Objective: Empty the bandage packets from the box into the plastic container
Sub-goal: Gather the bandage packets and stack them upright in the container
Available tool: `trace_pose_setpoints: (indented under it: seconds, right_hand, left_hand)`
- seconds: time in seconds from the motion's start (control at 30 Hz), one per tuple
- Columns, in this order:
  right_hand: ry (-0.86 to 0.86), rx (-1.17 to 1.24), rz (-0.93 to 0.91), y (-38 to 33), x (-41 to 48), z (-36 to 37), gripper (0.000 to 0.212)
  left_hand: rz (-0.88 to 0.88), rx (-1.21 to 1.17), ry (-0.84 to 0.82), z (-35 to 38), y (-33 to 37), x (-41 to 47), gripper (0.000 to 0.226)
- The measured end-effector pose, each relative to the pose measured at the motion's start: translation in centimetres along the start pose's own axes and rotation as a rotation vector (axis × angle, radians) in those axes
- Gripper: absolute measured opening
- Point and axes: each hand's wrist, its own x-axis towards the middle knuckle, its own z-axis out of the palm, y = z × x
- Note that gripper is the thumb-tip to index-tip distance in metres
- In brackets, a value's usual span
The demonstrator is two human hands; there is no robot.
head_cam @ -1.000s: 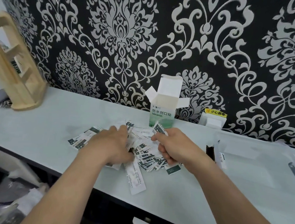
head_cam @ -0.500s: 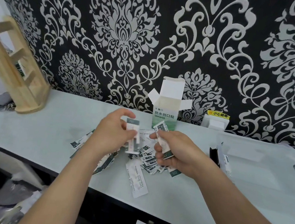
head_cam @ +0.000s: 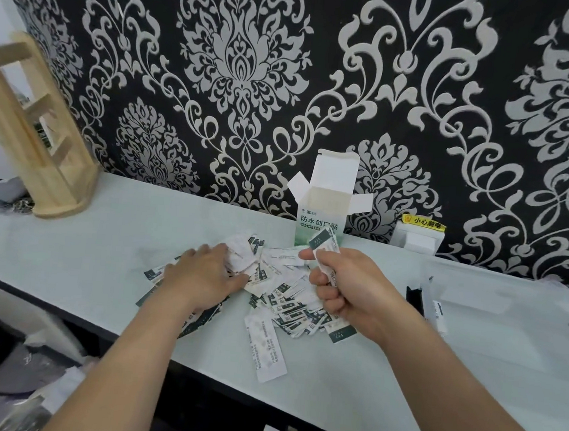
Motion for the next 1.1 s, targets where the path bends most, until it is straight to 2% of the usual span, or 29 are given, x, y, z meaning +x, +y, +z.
trace_pose_setpoints:
  seconds: [0.1,0.27,0.43,0.5,0.6,0.67,0.7,0.77,0.83,0.9,0.97,1.03,1.07,1.1]
  right_hand:
    - [-0.007,-0.054,0.017,0.4,0.1,0.5,0.023]
    - [0.008,-0.098,0.041,0.9,0.4,0.9,0.025]
    - [0.009,-0.055,0.054,1.0,0.6,0.8,0.025]
    - [0.008,0.007,0.049,0.9,0.5,0.8,0.026]
    - [0.02,0.126,0.045,0.4,0.2,0.8,0.035]
    - [-0.002,0.233,0.067,0.2,-0.1,0.7,0.046]
    - [-0.046,0.284,0.088,0.0,-0.3,0.6,0.051]
    - [-0.197,0.346,0.138,-0.2,-0.7,0.4,0.065]
    - [-0.345,0.346,0.175,-0.3,-0.9,0.2,0.075]
    - [-0.406,0.289,0.182,-0.5,-1.1,0.2,0.072]
    - [-0.378,0.214,0.165,-0.5,-1.1,0.3,0.049]
    - [-0.268,0.117,0.117,-0.2,-0.7,0.1,0.025]
    - [-0.193,0.065,0.086,-0.1,-0.4,-0.1,0.021]
    - [-0.12,0.021,0.06,0.0,-0.2,-0.2,0.021]
  left_hand:
    - [0.128,-0.108,0.102,0.5,1.5,-0.7,0.05]
    - [0.266,-0.081,0.331,1.2,2.7,-1.1,0.024]
    - [0.332,-0.098,0.519,1.4,2.8,-0.2,0.026]
    - [0.34,-0.302,0.564,0.7,3.2,-0.4,0.023]
    - [0.277,-0.804,0.535,-1.2,4.2,-1.6,0.021]
    - [0.3,-1.13,0.372,-2.3,4.7,-2.3,0.024]
    - [0.321,-1.192,0.268,-2.5,4.9,-2.7,0.025]
    - [0.37,-1.081,0.118,-2.3,5.3,-3.0,0.025]
    - [0.408,-0.895,0.087,-1.4,5.6,-2.6,0.023]
    - [0.442,-0.8,0.088,-0.7,6.0,-2.4,0.024]
    - [0.451,-0.695,0.095,-0.4,6.2,-2.3,0.025]
    - [0.441,-0.567,0.188,-0.7,6.1,-2.3,0.014]
    - [0.412,-0.518,0.232,-0.9,5.8,-2.4,0.009]
    - [0.37,-0.439,0.248,-1.1,5.3,-2.4,0.015]
